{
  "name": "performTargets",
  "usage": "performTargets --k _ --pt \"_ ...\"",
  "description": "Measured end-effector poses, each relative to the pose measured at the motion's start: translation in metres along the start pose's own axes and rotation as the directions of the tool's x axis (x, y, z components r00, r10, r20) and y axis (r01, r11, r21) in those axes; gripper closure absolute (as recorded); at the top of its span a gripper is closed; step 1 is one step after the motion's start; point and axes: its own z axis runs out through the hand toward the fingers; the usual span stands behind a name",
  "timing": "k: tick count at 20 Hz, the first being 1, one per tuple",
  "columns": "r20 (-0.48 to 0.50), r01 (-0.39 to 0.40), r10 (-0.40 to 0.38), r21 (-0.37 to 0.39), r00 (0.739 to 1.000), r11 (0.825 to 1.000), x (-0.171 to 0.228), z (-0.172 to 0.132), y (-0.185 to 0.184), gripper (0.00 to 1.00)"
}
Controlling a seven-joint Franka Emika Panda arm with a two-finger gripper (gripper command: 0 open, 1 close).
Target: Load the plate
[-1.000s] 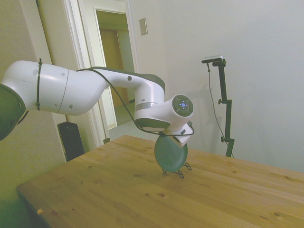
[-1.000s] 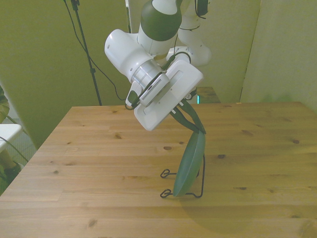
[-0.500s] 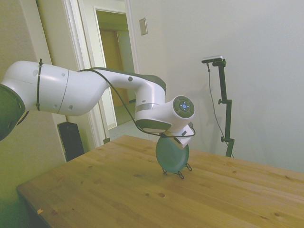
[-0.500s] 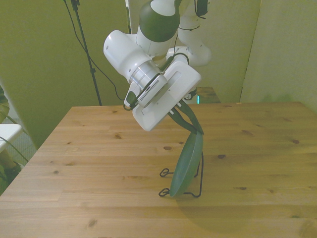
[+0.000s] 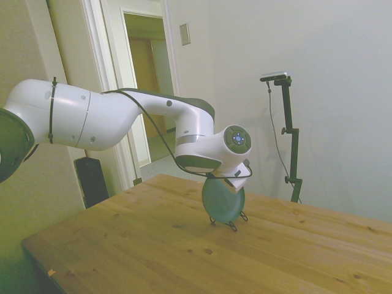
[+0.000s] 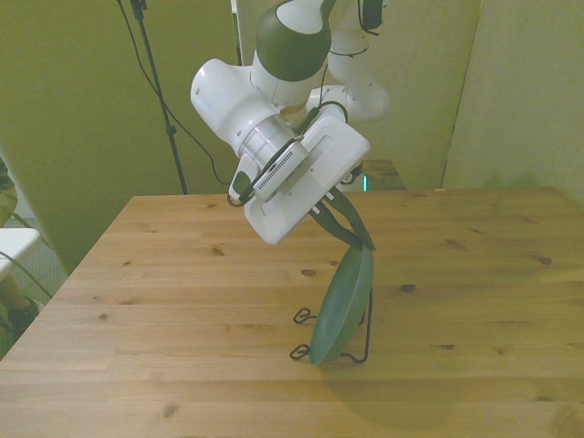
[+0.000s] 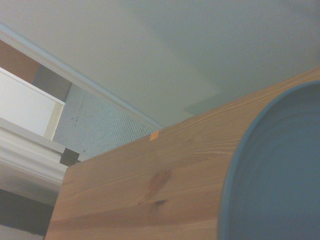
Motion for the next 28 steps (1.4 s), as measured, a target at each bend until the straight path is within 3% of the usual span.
performTargets --k 15,24,28 --pt "0.004 0.002 -0.002 -0.002 1.0 1.0 0.001 0.004 0.0 0.0" --pt "-0.016 0.089 -0.088 0.034 0.996 0.995 -0.006 -0.006 -0.054 0.0" --pt "-0.037 0.133 -0.133 0.0 0.99 0.991 -0.014 -0.016 -0.087 0.0"
